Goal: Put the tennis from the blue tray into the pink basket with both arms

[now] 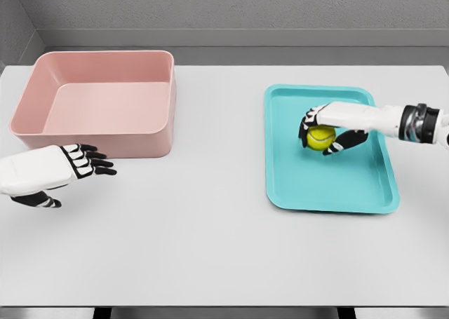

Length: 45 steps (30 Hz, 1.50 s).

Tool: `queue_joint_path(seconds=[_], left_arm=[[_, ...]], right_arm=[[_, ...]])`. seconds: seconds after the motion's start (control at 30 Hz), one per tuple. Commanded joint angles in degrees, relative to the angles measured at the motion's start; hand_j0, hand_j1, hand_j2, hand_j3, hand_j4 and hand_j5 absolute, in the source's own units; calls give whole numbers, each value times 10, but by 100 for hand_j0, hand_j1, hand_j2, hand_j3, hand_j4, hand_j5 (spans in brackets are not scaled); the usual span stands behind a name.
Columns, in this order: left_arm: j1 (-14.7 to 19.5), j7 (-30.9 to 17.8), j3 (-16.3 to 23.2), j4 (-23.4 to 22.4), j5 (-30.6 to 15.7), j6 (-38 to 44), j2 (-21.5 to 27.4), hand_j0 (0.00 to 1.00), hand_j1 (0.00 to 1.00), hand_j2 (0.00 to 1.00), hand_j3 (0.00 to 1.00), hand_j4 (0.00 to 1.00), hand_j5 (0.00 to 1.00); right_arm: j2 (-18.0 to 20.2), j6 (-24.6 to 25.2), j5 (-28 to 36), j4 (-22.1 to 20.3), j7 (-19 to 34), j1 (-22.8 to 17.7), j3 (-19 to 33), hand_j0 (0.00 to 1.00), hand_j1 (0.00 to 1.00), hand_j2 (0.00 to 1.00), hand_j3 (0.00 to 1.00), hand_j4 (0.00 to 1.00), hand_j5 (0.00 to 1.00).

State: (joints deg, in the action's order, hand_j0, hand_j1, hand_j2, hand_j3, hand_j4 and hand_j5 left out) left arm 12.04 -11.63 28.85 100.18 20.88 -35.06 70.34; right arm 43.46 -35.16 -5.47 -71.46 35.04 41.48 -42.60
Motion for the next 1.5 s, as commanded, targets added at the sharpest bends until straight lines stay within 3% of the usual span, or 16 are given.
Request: queue_joint_path(seconds=[0.0,0.27,0.43,0.53,0.7,0.83,0.97,1.1,1.23,1.47], left_arm=[[0,0,3,0,-3,1,0,100,100,100,100,100,100],[-1,0,3,-1,-3,1,1,100,100,100,100,100,100],[0,0,3,-1,1,1,1,100,100,100,100,100,100],[0,0,3,-1,1,1,-1,100,100,100,100,100,100],[0,0,3,-2,2,1,0,100,100,100,100,100,100],[0,0,3,-2,1,1,1,100,100,100,100,100,100],[0,0,3,-2,2,1,0,100,100,100,100,100,100],[0,0,3,-2,2,1,0,100,100,100,100,100,100],[0,0,3,-2,2,1,-1,100,100,100,100,100,100],[0,0,3,-5,2,1,-1,100,100,100,100,100,100]], right_arm=[[17,2,5,-36,0,0,7,38,38,38,38,38,38],[40,2,1,-195,0,-22,0,38,38,38,38,38,38],[23,2,-22,-247,0,-21,-3,37,37,37,37,37,37],[1,2,-38,-248,0,-21,-5,37,37,37,37,37,37],[-85,2,-75,-248,0,-16,-28,35,35,35,35,35,35],[-131,2,-107,-241,0,-17,-40,35,35,35,35,35,35],[-216,2,-147,-149,0,-12,-58,35,35,35,35,35,35],[-276,2,-170,-105,0,-10,-63,35,35,35,35,35,35],[-301,2,-184,-106,0,-13,-93,35,35,35,35,35,35],[-332,2,-191,-105,0,-2,-96,35,35,35,35,35,35]])
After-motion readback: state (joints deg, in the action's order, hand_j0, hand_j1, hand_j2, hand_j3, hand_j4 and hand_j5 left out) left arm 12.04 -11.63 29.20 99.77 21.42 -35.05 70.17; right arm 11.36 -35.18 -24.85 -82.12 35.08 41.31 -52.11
